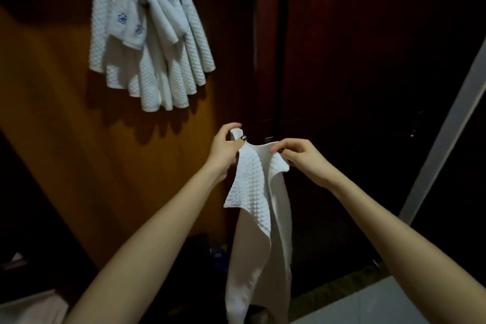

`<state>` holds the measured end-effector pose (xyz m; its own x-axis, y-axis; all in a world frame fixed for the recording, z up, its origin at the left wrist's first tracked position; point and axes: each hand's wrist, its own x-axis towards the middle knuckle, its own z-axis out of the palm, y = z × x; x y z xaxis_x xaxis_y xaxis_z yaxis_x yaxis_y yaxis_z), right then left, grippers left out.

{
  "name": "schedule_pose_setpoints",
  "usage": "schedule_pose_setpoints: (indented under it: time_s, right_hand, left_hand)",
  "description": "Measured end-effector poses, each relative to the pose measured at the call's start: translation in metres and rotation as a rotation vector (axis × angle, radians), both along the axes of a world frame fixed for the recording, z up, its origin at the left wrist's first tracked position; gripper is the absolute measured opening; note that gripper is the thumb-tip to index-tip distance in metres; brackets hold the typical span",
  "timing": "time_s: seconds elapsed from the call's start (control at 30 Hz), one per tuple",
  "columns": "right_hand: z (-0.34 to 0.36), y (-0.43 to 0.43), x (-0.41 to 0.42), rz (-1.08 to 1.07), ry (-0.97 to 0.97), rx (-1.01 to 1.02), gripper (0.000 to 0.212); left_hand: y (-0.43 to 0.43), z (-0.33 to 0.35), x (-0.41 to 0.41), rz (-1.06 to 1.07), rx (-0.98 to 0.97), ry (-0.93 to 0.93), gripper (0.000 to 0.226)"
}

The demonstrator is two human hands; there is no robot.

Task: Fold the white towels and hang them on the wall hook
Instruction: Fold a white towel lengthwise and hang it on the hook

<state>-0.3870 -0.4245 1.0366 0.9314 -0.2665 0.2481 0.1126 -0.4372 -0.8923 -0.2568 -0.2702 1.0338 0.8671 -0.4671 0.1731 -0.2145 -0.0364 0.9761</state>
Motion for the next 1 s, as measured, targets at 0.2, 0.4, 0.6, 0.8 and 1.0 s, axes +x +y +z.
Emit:
schedule_pose_setpoints:
  time_s: [0.2,0.4,0.6,0.8,1.0]
  right_hand:
    - [-0.004,0.034,0.01,0.027,0.057,-0.169,0.011]
    - [-0.015,0.053,0.009,-0.115,-0.009,-0.231,0.017]
    - [-0.014,0.047,0.019,-0.254,0.011,-0.397,0.008]
    - [0.009,0.047,0.022,-0.099,-0.048,-0.522,0.011]
    - [0.024,0.051,0.024,0.039,-0.01,-0.582,0.012]
  left_hand:
    - [0.021,-0.004,-0.018,-0.005,-0.138,0.13,0.015]
    - [0.03,-0.011,-0.022,-0.092,-0.144,0.074,0.03]
    - [0.04,-0.004,-0.02,-0.14,-0.103,0.021,0.026]
    - [0.068,0.012,-0.004,0.142,0.664,-0.947,0.036]
    - [0.063,0.011,0.015,-0.191,0.647,-0.955,0.032]
